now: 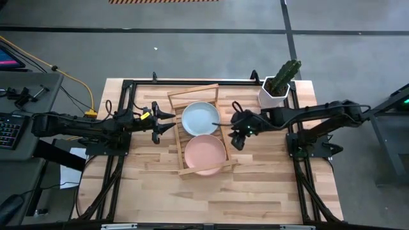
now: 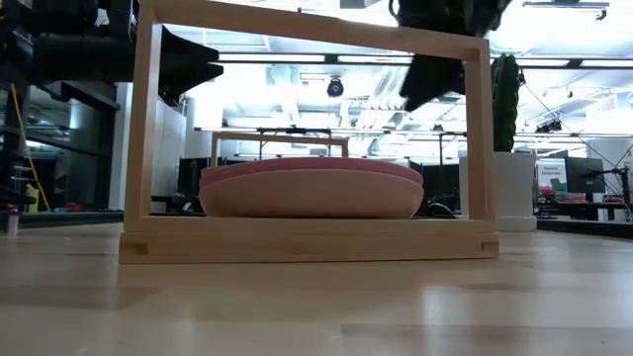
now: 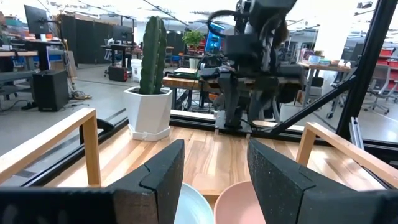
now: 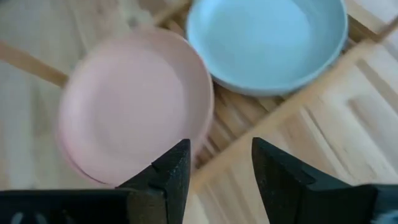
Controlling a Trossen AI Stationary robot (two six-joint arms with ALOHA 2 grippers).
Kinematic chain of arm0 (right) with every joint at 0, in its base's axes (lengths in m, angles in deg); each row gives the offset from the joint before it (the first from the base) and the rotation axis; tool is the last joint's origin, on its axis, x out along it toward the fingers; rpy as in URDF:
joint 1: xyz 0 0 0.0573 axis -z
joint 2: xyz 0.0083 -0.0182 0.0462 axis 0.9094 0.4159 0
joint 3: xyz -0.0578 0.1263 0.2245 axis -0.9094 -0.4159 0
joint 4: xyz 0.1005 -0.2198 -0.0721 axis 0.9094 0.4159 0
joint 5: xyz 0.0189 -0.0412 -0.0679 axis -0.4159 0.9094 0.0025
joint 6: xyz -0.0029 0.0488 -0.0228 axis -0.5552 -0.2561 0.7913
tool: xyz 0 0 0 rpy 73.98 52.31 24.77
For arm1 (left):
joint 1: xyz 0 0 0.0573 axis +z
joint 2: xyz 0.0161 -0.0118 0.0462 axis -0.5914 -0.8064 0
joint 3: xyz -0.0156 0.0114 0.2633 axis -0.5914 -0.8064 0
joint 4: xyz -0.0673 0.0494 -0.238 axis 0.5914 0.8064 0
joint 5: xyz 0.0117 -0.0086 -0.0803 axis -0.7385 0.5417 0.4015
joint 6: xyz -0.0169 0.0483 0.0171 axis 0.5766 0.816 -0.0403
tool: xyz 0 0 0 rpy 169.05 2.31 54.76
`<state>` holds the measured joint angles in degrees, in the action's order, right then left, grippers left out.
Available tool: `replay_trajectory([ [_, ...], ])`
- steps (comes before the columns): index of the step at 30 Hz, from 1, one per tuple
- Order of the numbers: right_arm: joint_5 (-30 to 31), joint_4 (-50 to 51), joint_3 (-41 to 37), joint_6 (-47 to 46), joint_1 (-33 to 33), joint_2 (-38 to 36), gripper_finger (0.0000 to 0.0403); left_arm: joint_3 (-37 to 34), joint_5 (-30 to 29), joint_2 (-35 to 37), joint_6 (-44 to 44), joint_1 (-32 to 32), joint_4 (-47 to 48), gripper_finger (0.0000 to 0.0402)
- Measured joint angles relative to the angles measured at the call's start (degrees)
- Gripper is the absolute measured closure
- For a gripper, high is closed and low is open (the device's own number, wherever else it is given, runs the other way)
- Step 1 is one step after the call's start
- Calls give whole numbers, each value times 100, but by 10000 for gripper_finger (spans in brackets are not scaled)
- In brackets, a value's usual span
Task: Place and stack plates onto a shelf
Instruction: Return to Home Position
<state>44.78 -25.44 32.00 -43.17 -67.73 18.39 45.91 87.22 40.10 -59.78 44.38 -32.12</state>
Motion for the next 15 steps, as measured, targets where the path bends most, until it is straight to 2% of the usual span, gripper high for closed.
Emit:
replay_trajectory([
  [7,193,126,-775,-258,-63,-121,272,0,1,1,-4,-2,1,236],
  [12,152,-485,-1682,-623,6,-663,317,-2,-7,2,80,-2,7,236],
  [15,97,-1056,-2082,-615,6,-1136,356,0,-342,3,205,-3,-99,236],
])
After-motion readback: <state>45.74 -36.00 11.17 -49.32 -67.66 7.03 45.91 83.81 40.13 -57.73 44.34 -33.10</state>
